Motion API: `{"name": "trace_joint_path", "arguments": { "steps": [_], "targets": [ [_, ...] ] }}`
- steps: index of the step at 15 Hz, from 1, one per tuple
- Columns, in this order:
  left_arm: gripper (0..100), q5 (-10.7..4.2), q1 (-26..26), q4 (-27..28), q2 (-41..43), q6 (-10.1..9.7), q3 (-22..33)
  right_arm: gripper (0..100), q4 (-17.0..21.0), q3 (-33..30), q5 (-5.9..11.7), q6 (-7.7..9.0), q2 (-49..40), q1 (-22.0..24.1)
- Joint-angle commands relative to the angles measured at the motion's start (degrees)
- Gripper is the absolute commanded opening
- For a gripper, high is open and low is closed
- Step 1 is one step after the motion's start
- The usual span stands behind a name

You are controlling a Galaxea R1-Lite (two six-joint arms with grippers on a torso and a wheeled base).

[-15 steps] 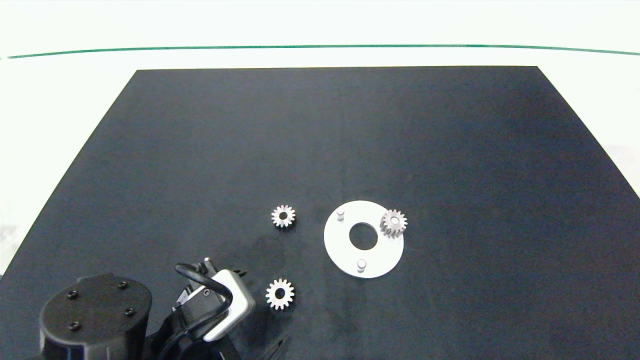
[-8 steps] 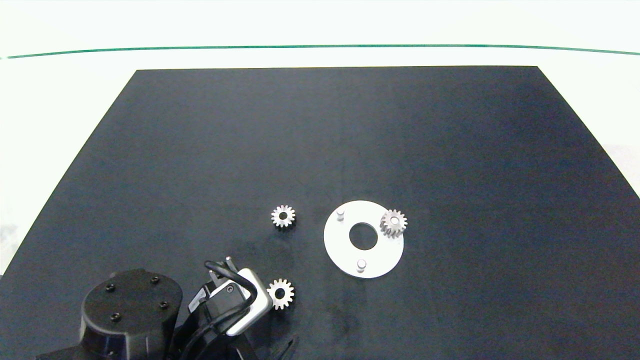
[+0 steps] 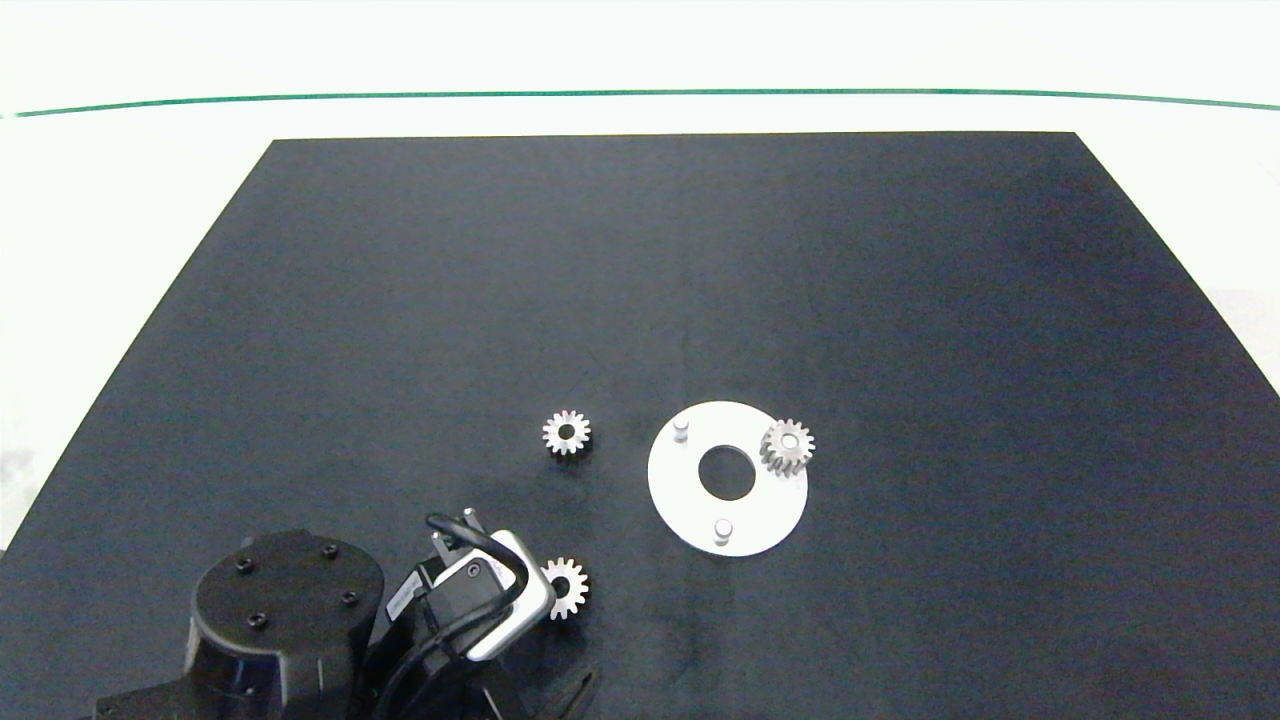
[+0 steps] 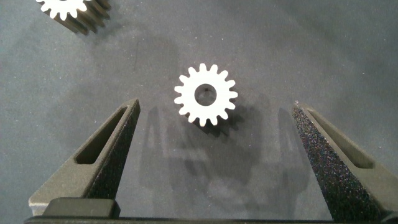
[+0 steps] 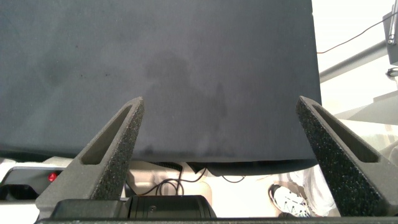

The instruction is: Install three planetary gears onto the carrier pins

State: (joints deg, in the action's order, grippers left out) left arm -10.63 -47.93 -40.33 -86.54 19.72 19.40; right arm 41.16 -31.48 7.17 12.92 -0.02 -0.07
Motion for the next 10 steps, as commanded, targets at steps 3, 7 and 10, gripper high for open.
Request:
{"name": "trace_joint_path", "arguments": {
  "steps": [3,7,10],
  "targets": [
    [93,-0.09,0.0,-0.3,-0.2,-0.92,0.3,100,0.2,-0.4,0.04,0.09,0.2,0.0],
    [84,-0.09,0.0,-0.5,-2.3,-0.92,1.2,100,0.2,-0.4,0.04,0.00,0.2,0.0],
    [78,-0.09,0.0,-1.7,-3.5,-0.83,1.5,100,0.2,-0.4,0.04,0.00,0.2,0.0]
  ]
}}
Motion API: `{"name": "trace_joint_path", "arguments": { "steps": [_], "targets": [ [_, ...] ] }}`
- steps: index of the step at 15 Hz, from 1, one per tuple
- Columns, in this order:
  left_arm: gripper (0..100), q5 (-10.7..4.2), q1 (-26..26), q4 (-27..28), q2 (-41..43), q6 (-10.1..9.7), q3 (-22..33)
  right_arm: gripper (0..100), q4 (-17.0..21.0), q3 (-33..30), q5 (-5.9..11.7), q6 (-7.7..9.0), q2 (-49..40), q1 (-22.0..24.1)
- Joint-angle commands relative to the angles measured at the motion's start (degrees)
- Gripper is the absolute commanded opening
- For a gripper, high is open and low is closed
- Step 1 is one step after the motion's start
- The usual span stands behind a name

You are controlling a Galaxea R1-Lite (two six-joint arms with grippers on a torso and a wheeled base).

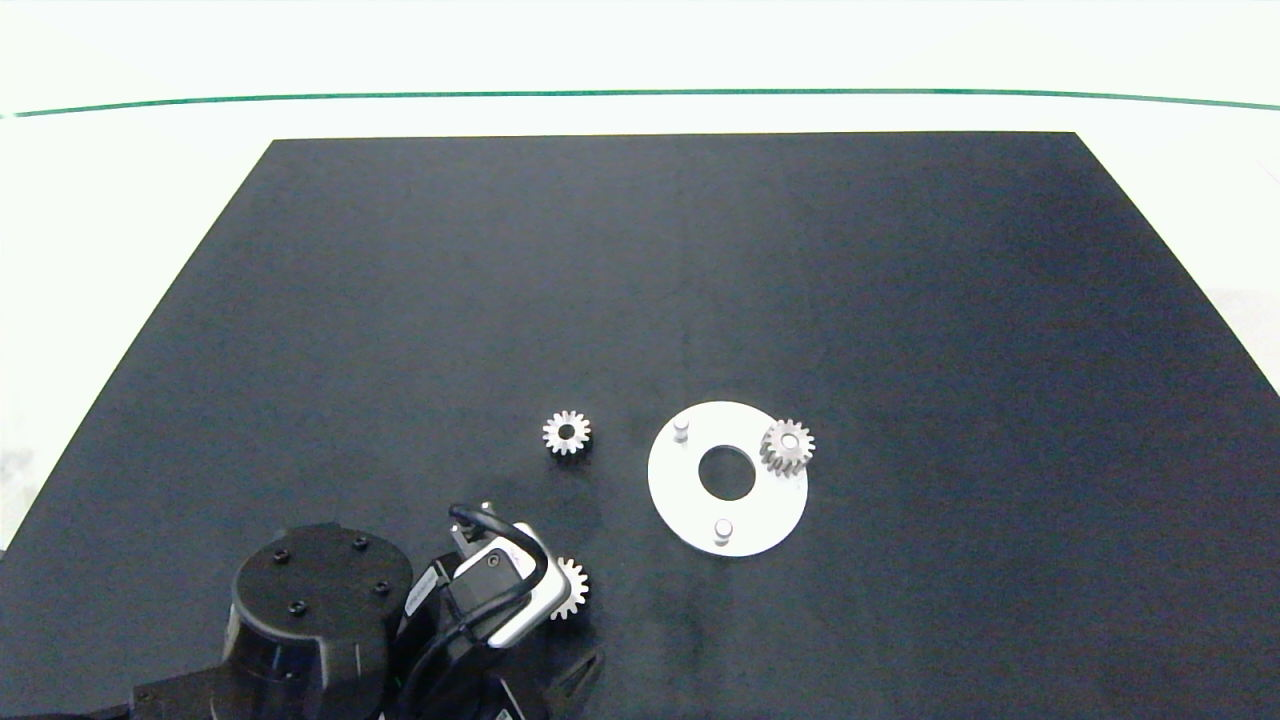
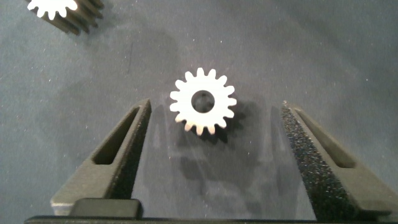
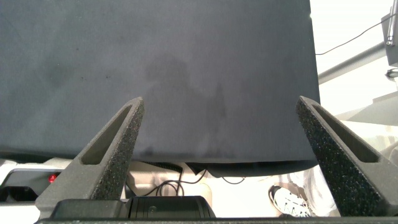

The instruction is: Install three planetary gears onto the carrier pins

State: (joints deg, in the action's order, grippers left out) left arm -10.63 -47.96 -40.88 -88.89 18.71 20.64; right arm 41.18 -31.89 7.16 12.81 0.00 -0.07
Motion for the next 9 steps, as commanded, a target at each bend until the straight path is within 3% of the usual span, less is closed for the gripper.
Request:
{"name": "trace_joint_path", "arguments": {
  "steps": [1,9],
  "targets": [
    [77,-0.09,0.1,-1.6,-1.4,0.18,0.3,100,0.3,0.0,0.05,0.11,0.2,0.0],
    [60,-0.18,0.1,-1.8,-3.0,0.45,1.0,100,0.3,-0.5,0.05,0.02,0.2,-0.1]
  ]
}}
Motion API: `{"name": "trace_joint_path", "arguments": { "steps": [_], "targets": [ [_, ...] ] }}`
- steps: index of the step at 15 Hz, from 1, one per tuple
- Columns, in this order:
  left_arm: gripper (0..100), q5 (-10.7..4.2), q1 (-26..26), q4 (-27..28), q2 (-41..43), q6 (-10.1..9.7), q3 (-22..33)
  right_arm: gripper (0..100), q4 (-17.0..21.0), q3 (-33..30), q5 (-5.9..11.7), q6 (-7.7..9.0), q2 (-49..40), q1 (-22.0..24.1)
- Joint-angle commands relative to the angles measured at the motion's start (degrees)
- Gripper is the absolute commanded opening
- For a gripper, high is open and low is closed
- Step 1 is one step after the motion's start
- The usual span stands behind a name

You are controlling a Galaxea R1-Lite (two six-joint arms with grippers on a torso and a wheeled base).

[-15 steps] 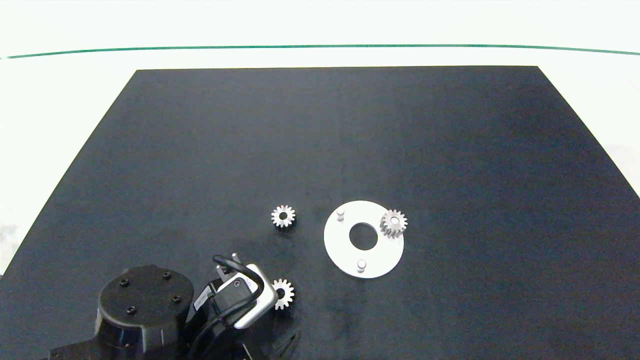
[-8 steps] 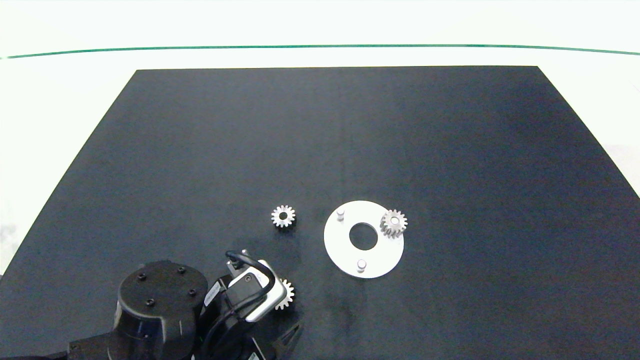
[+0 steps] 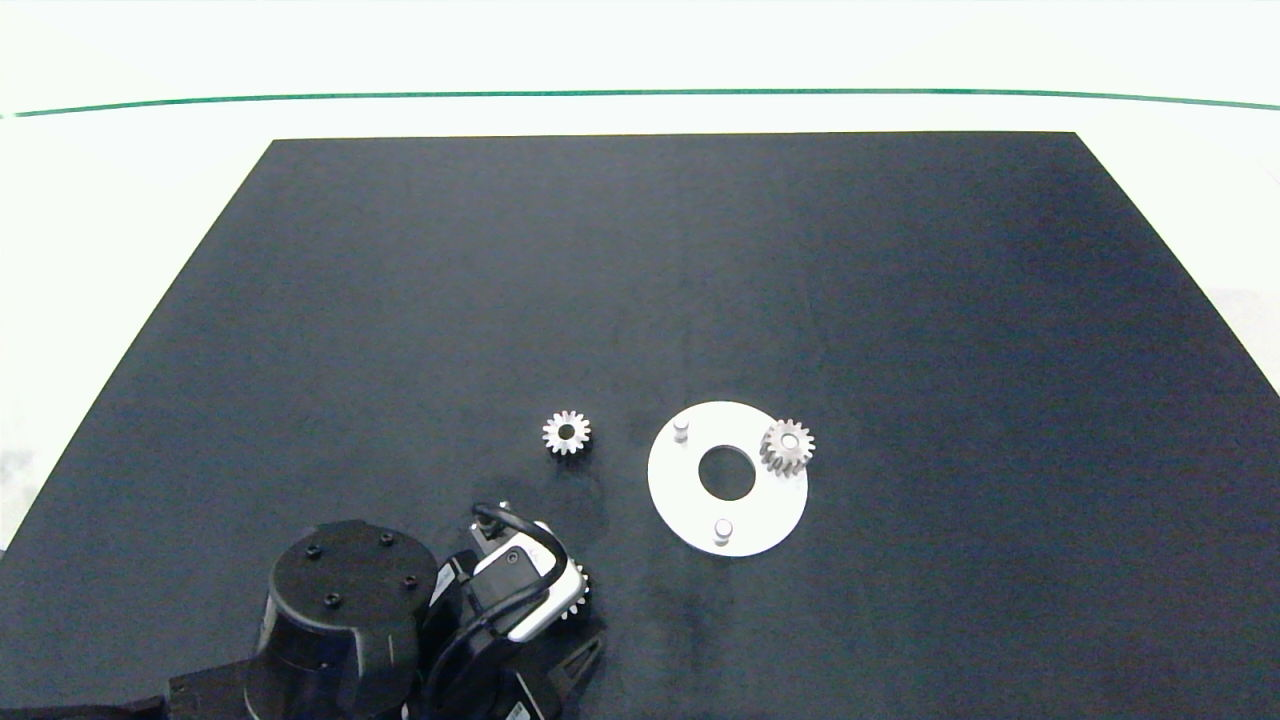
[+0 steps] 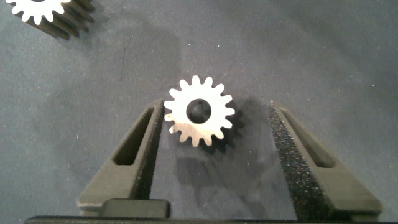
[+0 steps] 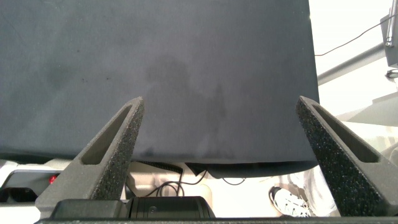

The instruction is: Install three planetary gears onto the carrier pins

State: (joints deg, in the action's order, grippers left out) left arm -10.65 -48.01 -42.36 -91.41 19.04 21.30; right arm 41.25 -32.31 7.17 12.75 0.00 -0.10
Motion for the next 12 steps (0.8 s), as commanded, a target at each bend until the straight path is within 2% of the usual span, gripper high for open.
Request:
{"name": "trace_joint_path", "arguments": {
  "steps": [1,8,10,12],
  "targets": [
    [59,-0.33,0.1,-0.4,-0.4,0.12,0.6,100,0.2,0.0,0.04,0.08,0.2,0.0],
    [44,-0.33,0.1,-0.7,-2.0,0.29,0.9,100,0.2,-0.1,0.04,-0.10,0.2,-0.1],
    [41,-0.33,0.1,-0.9,-2.4,0.29,0.9,100,0.2,-0.5,0.13,-1.33,0.1,-0.1],
    [36,-0.33,0.1,-2.0,-3.3,0.29,0.9,100,0.2,-0.4,0.13,-1.59,0.1,-0.1]
  ]
}}
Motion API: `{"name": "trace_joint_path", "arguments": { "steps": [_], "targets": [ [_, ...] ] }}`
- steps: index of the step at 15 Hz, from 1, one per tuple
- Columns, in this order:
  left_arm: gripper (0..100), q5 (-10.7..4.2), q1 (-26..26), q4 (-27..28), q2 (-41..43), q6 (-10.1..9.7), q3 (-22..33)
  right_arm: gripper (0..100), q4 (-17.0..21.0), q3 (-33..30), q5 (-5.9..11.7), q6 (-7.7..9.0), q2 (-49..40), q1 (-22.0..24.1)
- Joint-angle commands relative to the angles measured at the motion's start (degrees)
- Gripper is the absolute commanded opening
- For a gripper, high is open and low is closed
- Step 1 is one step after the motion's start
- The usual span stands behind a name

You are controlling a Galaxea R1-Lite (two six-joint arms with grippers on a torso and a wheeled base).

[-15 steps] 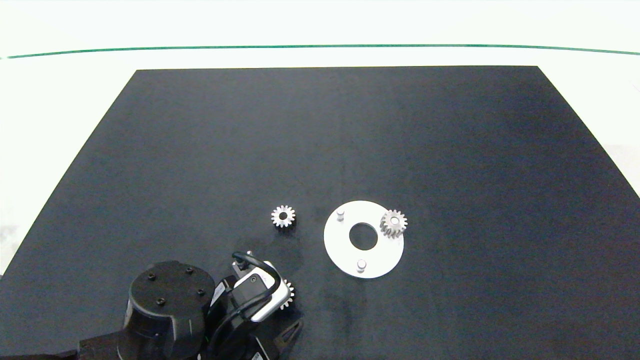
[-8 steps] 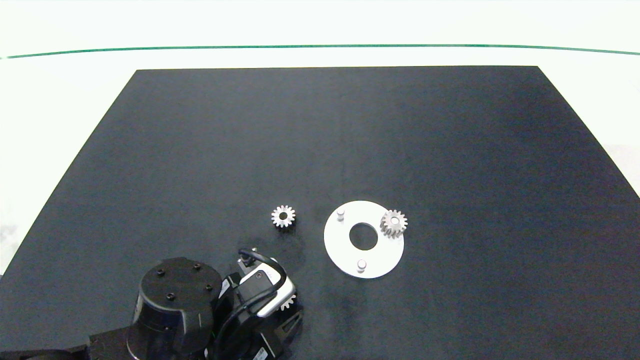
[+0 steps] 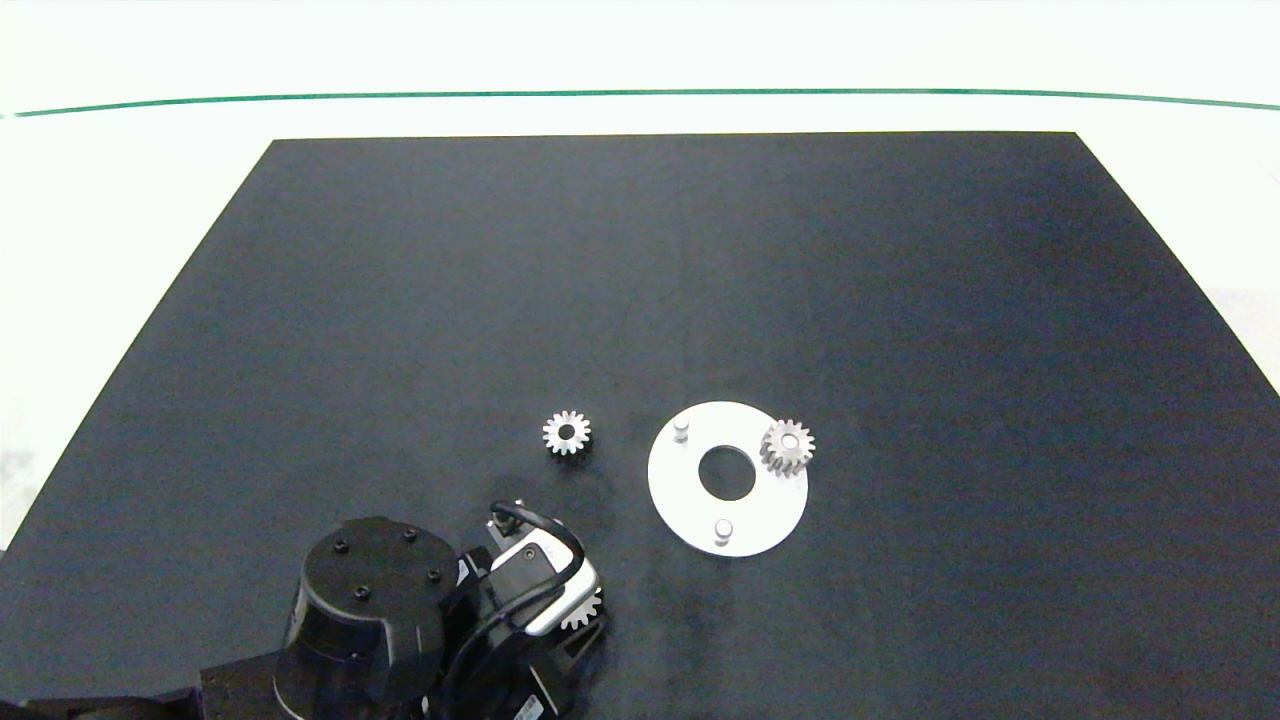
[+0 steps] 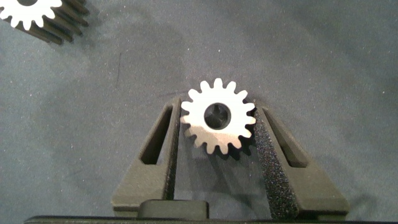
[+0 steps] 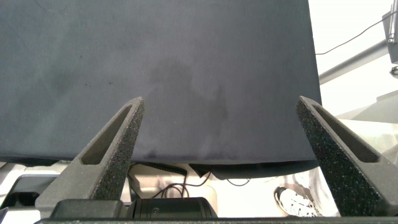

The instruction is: Install three planetary gears onto the carrier pins

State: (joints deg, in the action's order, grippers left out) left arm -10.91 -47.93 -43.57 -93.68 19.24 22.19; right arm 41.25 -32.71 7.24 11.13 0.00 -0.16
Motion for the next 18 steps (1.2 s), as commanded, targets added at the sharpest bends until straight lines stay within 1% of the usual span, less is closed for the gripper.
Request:
{"name": "trace_joint_path", "arguments": {
  "steps": [1,10,11,12,14,15,16,17,18],
  "targets": [
    [35,-0.08,-0.1,-1.1,-1.2,0.10,0.0,100,0.2,0.0,0.05,0.03,0.2,0.0],
    [17,-0.25,-0.3,-1.3,-0.4,0.27,0.0,100,0.3,0.1,0.05,0.03,0.2,0.1],
    [14,-0.25,-0.3,-1.1,0.2,0.19,0.0,100,0.3,0.1,0.05,0.03,0.2,0.0],
    [13,-0.52,-0.4,-0.7,1.5,0.19,0.6,100,0.3,0.1,0.05,0.03,0.2,0.0],
    [13,-0.52,-0.5,2.0,3.5,0.19,2.4,100,0.3,0.3,-0.03,0.03,0.2,0.1],
    [13,-0.52,-0.7,4.3,4.6,0.19,3.4,100,0.3,0.4,-0.03,0.03,0.2,0.1],
    [13,-0.60,-1.3,8.4,6.4,0.19,5.1,100,0.3,0.4,-0.03,0.03,0.2,0.1],
    [13,-0.60,-1.6,9.9,6.9,0.19,6.2,100,0.4,0.5,-0.03,0.03,0.2,0.1],
    [13,-0.60,-1.7,9.8,7.0,0.19,6.8,100,0.4,0.5,-0.03,0.03,0.2,0.1]
  ]
}}
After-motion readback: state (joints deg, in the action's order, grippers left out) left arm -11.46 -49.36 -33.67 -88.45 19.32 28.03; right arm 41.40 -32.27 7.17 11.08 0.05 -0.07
